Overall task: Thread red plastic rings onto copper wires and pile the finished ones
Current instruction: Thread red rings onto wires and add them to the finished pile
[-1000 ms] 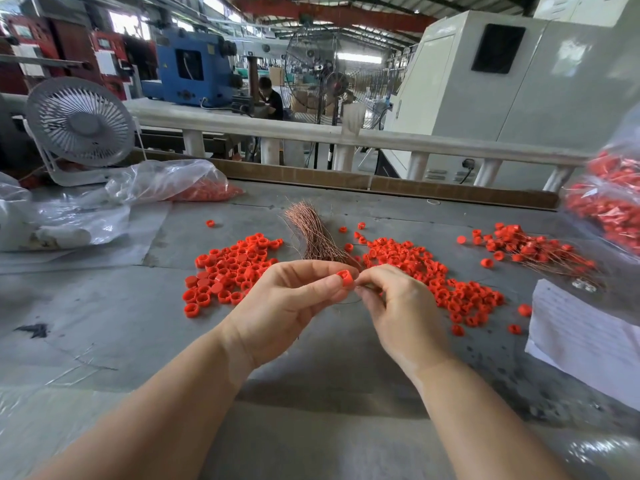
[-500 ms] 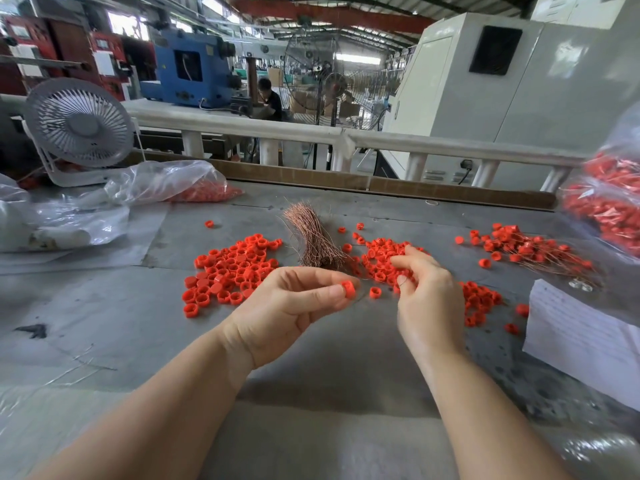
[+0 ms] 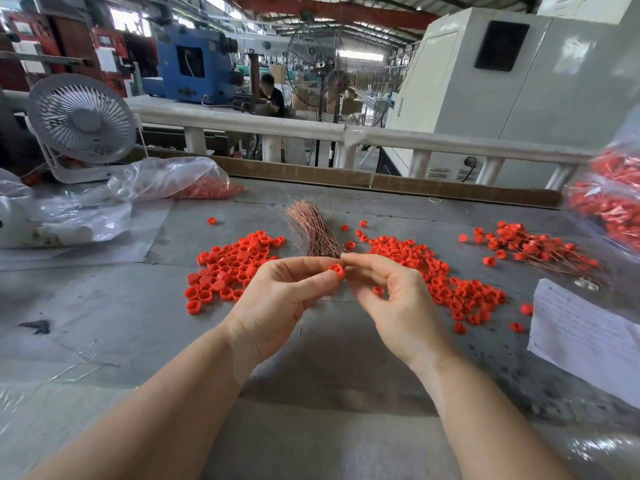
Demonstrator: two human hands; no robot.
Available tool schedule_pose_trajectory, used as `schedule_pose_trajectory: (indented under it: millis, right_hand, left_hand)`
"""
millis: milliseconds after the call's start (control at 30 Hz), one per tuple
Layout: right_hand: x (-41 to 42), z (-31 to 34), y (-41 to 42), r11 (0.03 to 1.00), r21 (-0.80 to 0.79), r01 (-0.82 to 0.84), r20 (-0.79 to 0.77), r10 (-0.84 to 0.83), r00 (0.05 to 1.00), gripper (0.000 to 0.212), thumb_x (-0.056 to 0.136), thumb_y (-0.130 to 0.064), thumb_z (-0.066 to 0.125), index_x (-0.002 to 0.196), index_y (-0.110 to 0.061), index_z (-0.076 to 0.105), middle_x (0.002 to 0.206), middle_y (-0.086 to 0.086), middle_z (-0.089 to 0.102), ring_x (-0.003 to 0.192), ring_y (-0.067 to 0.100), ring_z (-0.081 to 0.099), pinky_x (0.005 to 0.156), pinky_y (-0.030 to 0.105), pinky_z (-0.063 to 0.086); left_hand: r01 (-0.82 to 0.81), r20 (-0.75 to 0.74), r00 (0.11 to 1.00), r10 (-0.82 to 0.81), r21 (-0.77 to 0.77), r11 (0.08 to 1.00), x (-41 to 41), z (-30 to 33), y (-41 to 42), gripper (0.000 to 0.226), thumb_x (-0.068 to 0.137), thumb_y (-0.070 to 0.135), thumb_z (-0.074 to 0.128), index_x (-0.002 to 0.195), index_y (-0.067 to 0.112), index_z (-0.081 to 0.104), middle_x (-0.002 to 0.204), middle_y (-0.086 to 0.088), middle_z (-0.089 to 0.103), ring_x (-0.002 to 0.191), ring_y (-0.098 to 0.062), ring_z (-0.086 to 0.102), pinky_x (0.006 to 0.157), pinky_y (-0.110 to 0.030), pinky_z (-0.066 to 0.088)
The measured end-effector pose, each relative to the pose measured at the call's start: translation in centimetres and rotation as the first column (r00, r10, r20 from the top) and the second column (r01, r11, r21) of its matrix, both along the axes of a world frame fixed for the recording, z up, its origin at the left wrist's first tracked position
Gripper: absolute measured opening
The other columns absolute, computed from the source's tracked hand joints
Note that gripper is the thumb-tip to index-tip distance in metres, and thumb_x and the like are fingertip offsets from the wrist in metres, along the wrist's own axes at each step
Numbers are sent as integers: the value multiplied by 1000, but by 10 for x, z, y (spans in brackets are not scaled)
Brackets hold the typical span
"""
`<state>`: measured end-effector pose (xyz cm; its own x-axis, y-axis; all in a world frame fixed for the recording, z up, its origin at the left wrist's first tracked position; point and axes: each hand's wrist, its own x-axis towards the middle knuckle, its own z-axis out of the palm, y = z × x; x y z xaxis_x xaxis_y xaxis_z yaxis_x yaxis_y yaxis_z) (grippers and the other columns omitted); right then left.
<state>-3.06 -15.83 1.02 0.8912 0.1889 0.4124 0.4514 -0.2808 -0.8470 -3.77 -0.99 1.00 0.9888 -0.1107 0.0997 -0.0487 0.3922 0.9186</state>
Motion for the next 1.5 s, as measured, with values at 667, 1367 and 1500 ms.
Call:
schedule_pose_trajectory:
  millis: [667,1367,1500]
  right_hand:
    - [6,1,-10,883,196,426,331,-468,819,20,93,-1,47,88,-20,50,81,-1,57,77,20,54,71,26,41]
    - [1,3,-1,983,105,152,99,-162,982,23,85,0,62,78,-22,63,72,-5,66,72,9,62,69,16,48]
    - [1,3,-2,984,93,152,107,-162,981,23,86,-1,62,77,-23,63,72,-6,65,72,9,62,68,14,46]
  left_hand:
    - [-64,13,998,63,85,994,1,-3,-1,27,78,-11,60,83,13,72,77,-10,71,70,-15,68,62,-19,53]
    - [17,-50,998,-23,-115,993,3,-1,-2,23,66,2,61,89,2,66,75,-8,71,68,-14,69,61,-18,55]
    - [35,-57,997,-43,-128,991,2,0,-1,22,67,4,61,88,4,66,74,-7,69,66,-13,68,63,-19,56]
